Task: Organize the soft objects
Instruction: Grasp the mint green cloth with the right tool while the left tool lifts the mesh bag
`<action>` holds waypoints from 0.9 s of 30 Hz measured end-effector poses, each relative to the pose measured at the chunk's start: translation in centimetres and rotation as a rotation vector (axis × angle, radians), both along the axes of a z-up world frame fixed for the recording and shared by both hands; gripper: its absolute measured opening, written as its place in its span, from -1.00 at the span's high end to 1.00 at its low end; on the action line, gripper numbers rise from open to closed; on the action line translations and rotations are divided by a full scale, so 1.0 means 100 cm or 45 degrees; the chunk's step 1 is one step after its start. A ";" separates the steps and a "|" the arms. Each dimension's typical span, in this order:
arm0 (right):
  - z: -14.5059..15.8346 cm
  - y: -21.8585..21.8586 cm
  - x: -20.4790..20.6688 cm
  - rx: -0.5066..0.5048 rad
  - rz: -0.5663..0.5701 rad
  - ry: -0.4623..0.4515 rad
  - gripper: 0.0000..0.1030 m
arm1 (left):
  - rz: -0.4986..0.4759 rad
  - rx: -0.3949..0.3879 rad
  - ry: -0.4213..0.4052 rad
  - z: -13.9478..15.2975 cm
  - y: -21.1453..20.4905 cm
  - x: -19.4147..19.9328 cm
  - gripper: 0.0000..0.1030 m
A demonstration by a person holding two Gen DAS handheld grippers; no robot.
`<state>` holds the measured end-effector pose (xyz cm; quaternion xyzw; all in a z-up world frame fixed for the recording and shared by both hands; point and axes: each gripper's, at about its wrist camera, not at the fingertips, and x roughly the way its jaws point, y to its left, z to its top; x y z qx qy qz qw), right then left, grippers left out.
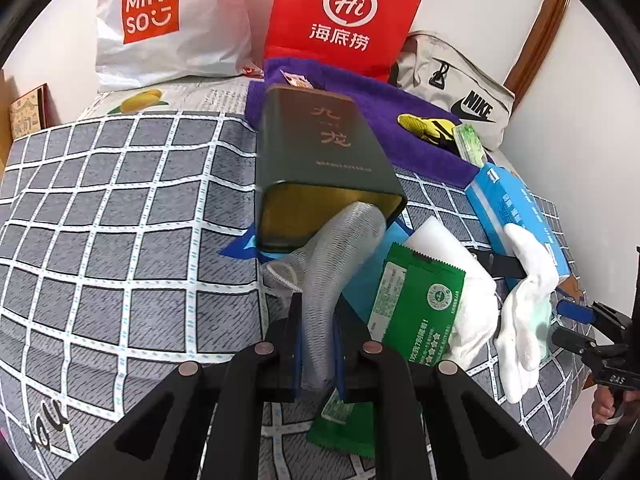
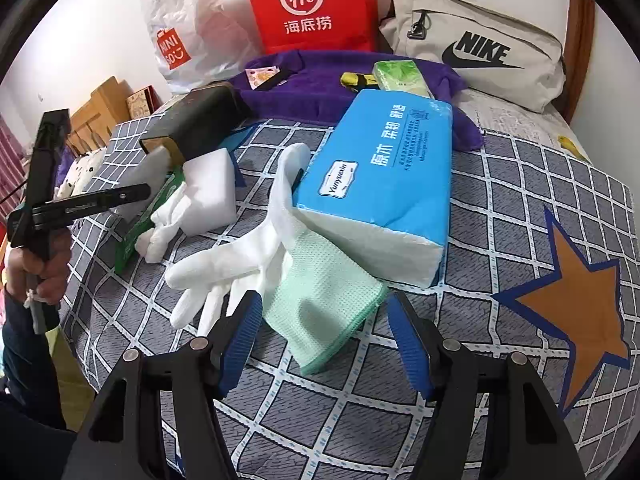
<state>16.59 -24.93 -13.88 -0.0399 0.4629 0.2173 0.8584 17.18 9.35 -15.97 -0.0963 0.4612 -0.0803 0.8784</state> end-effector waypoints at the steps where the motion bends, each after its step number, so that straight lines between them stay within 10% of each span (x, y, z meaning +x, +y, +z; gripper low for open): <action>1: 0.000 -0.001 0.001 0.002 -0.007 -0.002 -0.26 | -0.001 0.003 0.001 0.000 0.000 -0.001 0.77; 19: -0.027 0.028 0.022 -0.014 -0.028 0.009 -0.50 | -0.030 0.021 0.030 -0.011 -0.010 0.003 0.77; 24: -0.023 0.027 0.015 -0.027 0.004 -0.019 0.61 | -0.034 0.030 0.028 -0.011 -0.011 0.003 0.77; 27: -0.018 0.021 0.010 0.041 0.042 0.001 0.75 | -0.030 0.025 0.027 -0.011 -0.011 0.002 0.77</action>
